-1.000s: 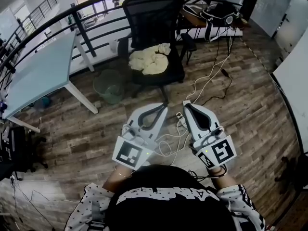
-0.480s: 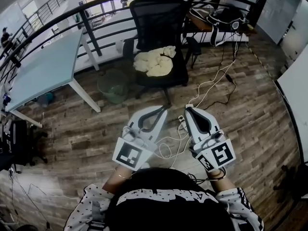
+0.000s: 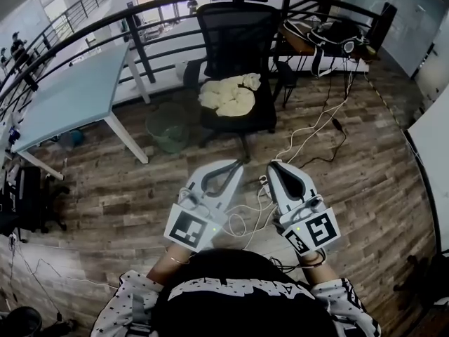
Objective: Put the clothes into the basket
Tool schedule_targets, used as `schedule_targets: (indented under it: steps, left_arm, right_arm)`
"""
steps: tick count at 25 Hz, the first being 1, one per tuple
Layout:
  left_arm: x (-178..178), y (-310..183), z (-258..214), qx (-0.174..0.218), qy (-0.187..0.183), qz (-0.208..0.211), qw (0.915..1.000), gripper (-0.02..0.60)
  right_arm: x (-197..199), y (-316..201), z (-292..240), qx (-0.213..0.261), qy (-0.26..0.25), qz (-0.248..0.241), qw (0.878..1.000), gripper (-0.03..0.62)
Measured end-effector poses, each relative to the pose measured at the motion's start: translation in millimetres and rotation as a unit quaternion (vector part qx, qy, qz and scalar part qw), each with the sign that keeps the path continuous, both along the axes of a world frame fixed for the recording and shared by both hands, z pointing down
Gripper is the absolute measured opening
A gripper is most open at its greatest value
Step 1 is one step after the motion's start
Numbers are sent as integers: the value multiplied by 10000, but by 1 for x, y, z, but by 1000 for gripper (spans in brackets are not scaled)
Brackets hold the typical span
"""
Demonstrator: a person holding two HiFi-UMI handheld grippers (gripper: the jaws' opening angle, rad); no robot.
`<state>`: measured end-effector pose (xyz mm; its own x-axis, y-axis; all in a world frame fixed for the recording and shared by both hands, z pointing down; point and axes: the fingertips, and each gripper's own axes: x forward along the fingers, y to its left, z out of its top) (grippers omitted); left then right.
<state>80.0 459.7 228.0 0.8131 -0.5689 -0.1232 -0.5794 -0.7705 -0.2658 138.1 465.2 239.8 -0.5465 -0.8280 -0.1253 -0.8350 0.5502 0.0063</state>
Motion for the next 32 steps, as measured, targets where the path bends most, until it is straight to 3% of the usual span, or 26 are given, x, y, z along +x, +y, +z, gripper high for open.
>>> schedule_targets:
  steps: [13,23,32]
  left_arm:
    - [29,21,8,129,-679,-156,9975,15]
    - [25,-1,13,-18,-320,-38,9995,15]
    - [31,-56,11,237,-464,494,9974,15]
  right_arm:
    - [24,13,7,-99,-200,-233,9995,29]
    - [20,-4,15,-191,-109,-139,9997,29]
    - [18,-56,9,-67,-9,295,9995,30]
